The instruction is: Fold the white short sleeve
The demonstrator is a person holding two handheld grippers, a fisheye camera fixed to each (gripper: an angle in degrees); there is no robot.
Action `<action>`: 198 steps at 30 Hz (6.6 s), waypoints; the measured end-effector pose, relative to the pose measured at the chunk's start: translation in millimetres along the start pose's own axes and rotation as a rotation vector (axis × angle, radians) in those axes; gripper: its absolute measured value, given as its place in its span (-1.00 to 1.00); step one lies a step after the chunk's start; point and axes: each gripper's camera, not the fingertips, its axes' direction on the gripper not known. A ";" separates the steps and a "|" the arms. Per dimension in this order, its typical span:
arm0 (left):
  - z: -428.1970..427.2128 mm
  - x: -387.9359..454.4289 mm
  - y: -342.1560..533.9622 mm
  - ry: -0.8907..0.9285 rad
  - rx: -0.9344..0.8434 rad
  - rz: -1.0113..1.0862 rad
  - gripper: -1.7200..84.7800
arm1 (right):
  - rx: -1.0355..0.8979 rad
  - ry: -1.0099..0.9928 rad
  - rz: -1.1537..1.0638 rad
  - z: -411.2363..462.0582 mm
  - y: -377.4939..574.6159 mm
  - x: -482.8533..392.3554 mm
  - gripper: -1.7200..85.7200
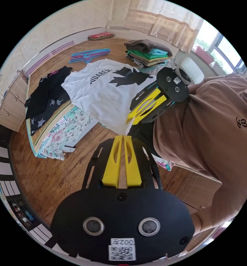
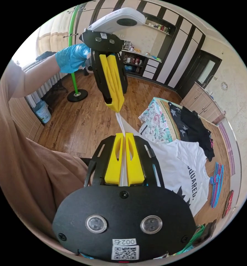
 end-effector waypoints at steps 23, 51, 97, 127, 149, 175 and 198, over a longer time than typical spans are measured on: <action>-10.7 55.7 -10.0 -0.157 0.050 0.225 -0.93 | 0.018 -0.142 0.030 -2.6 -25.5 23.3 -0.96; -69.3 80.3 -25.8 -0.251 0.139 0.208 -0.97 | -0.565 0.387 0.542 -93.8 150.4 46.7 -0.85; -141.3 -66.0 -217.5 -0.471 0.279 0.030 -0.98 | -0.028 0.973 0.910 -330.3 177.0 318.3 -0.98; 69.0 -478.5 -583.6 -0.367 -0.044 -0.318 -0.98 | -0.571 0.717 1.117 -127.4 208.0 830.7 -0.98; 76.6 -557.0 -592.7 -0.350 -0.012 -0.400 -0.98 | -0.450 0.704 1.075 -131.4 205.3 873.1 -0.97; 146.0 -467.0 -440.4 -0.052 -0.062 -0.203 -0.73 | -0.564 0.472 0.820 -117.1 251.2 624.7 -0.73; 143.8 -444.9 -372.2 -0.147 0.018 -0.222 -0.98 | -0.461 0.539 0.842 -132.1 301.1 549.5 -0.98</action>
